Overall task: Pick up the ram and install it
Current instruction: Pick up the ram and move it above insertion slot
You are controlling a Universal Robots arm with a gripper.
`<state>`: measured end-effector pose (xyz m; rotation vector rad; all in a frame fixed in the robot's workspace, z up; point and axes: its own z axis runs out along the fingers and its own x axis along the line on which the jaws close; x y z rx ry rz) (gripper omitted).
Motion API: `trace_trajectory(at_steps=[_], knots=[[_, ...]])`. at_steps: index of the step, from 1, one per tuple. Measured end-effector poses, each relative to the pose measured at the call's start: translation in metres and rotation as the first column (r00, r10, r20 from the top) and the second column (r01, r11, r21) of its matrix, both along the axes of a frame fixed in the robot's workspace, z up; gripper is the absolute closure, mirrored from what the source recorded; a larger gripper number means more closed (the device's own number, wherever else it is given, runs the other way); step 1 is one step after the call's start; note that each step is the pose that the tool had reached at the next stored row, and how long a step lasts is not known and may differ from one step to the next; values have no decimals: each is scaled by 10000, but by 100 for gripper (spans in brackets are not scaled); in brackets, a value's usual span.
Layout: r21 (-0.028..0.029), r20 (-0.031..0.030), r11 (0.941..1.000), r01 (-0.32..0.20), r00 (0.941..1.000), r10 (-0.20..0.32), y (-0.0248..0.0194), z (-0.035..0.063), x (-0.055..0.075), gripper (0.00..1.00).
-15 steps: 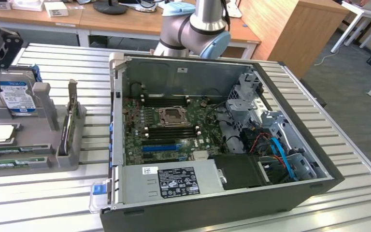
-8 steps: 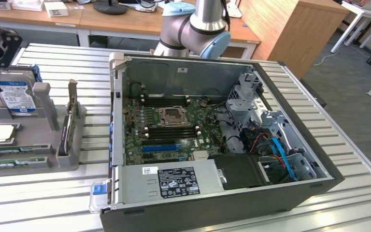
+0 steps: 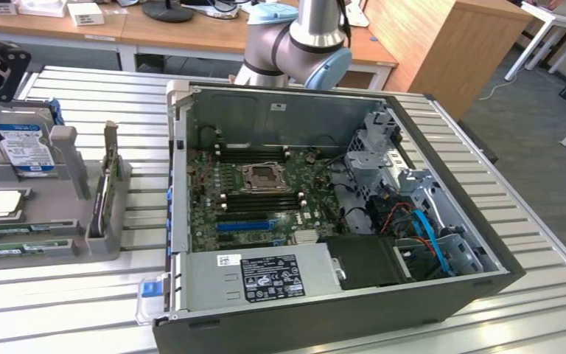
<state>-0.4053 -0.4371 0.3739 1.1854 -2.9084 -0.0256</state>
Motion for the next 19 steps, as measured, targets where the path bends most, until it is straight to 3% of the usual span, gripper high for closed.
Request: trace_trajectory(at_steps=[5, 9, 14, 19], knots=[[-121, -6, 9964, -841, 9965, 841, 0, -1, 0, 89], [-191, -13, 9882, -1523, 9883, 1523, 0, -2, 0, 89], [-262, -28, 9705, -2398, 9708, 2399, 0, -5, 0, 89], [-289, -37, 9449, -3262, 9453, 3262, 0, -15, 0, 89]])
